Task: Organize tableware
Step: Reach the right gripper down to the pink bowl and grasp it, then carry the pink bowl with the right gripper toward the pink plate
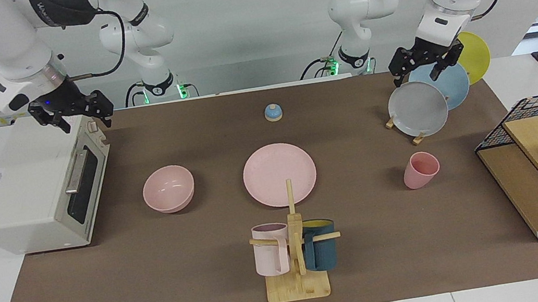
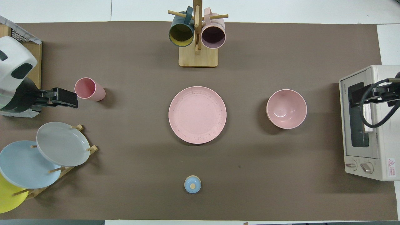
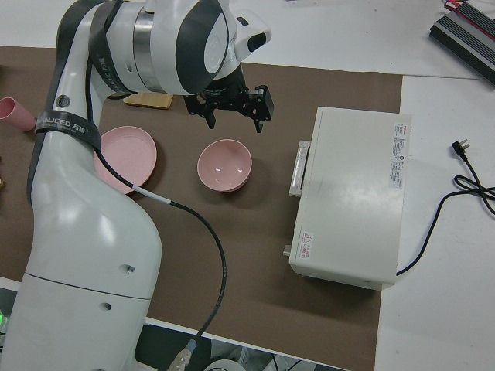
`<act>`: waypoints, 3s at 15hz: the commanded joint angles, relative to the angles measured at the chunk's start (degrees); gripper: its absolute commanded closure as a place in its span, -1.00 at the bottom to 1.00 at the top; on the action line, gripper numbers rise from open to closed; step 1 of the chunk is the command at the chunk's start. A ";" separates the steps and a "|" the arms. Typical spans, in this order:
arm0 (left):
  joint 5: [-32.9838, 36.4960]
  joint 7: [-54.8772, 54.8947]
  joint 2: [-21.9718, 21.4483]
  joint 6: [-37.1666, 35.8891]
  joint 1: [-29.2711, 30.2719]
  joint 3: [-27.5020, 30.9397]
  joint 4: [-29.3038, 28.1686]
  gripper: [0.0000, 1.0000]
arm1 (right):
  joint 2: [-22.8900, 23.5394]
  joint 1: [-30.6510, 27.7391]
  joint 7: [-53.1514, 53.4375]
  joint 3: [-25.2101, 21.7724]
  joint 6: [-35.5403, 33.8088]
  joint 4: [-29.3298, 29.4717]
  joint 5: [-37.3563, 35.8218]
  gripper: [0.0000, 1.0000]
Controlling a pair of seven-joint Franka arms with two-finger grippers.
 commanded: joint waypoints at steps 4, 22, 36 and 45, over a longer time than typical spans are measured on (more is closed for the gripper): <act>-0.73 0.13 -1.04 0.17 -0.80 0.73 -0.96 -1.00 | 0.98 -0.75 -1.22 1.06 0.56 1.30 0.15 -1.00; -0.73 0.13 2.73 5.43 1.31 0.99 -0.87 -1.00 | 7.92 5.94 8.82 11.34 48.27 -32.00 -0.82 -0.92; 1.73 6.11 22.96 23.19 2.90 0.99 0.01 -1.00 | 15.73 15.05 13.52 11.52 23.79 -7.26 -10.66 1.00; 1.46 6.02 22.78 24.34 1.75 0.99 -4.65 -1.00 | 31.29 26.57 45.62 20.40 24.72 12.55 -10.92 1.00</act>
